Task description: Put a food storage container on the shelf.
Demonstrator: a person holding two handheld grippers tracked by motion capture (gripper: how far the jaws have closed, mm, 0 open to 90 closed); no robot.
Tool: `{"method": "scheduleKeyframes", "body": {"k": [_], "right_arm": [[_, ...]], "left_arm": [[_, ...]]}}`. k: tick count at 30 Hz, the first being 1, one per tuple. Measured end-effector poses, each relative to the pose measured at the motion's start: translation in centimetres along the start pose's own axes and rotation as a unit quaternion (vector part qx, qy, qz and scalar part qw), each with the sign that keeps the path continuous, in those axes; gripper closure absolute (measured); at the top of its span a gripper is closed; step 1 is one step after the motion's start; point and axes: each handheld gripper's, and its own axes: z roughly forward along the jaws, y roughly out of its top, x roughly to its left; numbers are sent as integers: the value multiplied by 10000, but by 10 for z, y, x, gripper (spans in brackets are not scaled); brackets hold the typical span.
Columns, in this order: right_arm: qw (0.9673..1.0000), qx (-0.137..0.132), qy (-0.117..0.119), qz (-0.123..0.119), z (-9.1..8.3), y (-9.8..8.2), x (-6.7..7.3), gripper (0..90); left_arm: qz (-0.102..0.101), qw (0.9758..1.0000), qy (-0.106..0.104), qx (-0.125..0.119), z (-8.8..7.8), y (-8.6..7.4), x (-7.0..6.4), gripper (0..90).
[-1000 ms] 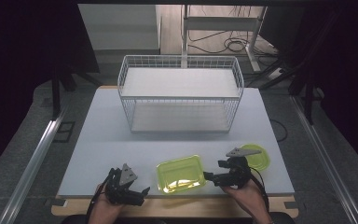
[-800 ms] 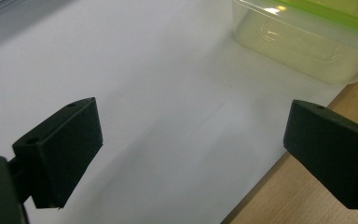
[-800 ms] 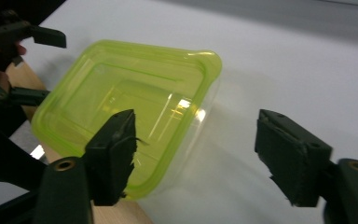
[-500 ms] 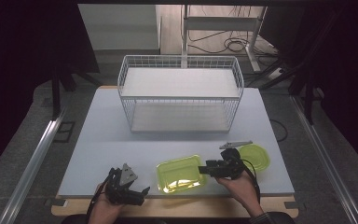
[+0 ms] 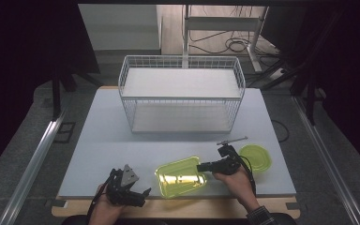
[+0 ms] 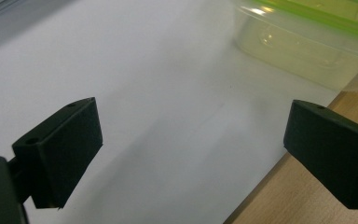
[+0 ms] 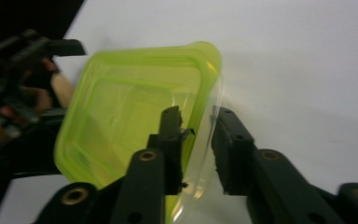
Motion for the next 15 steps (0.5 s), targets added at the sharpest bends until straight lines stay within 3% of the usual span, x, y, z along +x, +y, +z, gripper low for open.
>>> {"method": "scheduleKeyframes", "body": {"k": [2,4,11,15], "right_arm": [[9997,-17,247,48,0,0,1,794],[9995,-13,323,55,0,2,3,799],[9994,-69,326,131,-2,3,3,802],[9990,-247,331,183,-9,5,0,803]], "left_arm": [[6,10000,0,1,0,0,0,41],[6,10000,0,-5,0,0,0,41],[-21,10000,4,-18,-1,0,1,41],[-55,10000,13,-30,-2,-1,3,40]]}}
